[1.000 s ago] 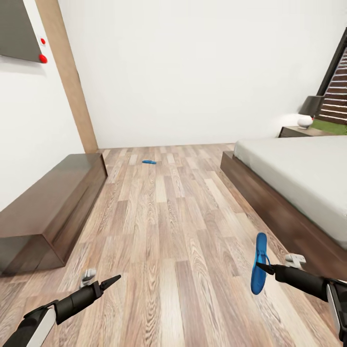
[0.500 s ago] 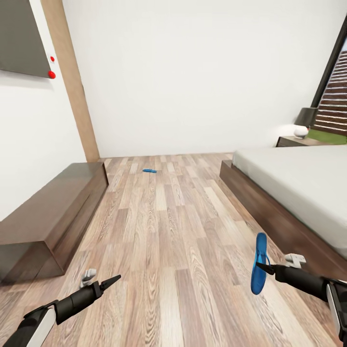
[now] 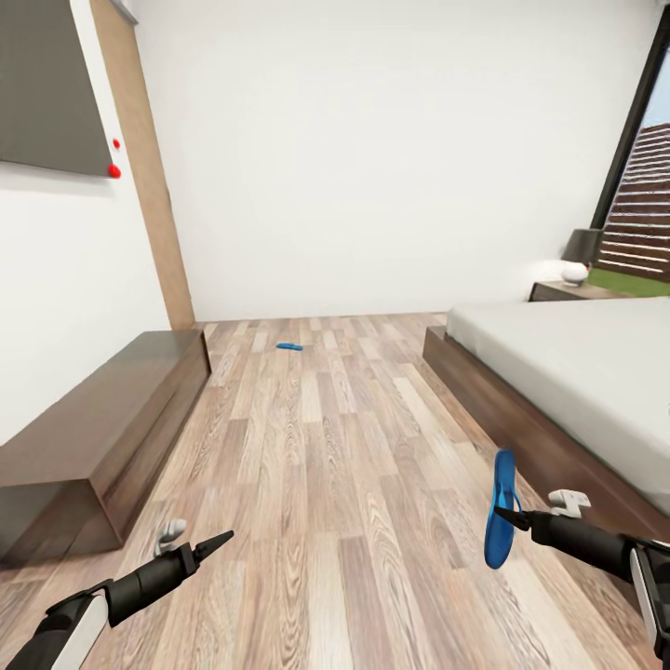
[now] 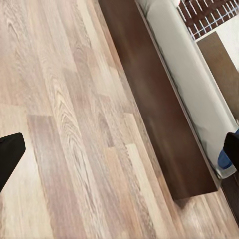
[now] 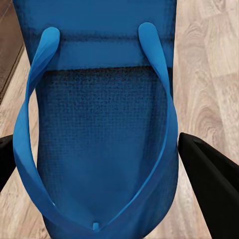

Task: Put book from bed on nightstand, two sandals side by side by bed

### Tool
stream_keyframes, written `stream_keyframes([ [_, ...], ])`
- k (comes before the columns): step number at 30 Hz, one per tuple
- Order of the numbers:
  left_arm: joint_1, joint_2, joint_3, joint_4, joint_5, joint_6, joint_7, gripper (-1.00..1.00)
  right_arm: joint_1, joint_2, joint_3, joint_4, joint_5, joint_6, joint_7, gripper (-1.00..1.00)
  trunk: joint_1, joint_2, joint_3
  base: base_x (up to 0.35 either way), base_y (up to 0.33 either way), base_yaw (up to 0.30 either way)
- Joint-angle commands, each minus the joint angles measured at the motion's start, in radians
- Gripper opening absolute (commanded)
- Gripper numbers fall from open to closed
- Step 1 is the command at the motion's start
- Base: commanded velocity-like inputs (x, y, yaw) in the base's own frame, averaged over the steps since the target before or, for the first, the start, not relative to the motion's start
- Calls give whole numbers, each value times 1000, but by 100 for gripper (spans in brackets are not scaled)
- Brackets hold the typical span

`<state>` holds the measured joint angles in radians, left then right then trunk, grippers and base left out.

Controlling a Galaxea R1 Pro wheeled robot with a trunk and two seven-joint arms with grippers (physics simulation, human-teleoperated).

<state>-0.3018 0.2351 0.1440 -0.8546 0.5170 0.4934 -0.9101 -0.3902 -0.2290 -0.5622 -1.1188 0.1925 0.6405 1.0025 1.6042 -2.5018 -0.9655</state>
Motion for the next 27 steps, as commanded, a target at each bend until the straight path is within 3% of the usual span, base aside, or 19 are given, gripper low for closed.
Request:
stream_keyframes([
  [1,0,0,0,0,6,8,-1,100,-1,0,-2,-1,8,5,7,-100,-1,0,3,0,0,0],
  [9,0,0,0,0,6,8,-1,100,-1,0,-2,-1,8,5,7,-100,-4,2,34,0,0,0],
  [27,0,0,0,0,6,8,-1,100,-1,0,-2,-1,8,5,7,-100,-73,128,90,0,0,0],
])
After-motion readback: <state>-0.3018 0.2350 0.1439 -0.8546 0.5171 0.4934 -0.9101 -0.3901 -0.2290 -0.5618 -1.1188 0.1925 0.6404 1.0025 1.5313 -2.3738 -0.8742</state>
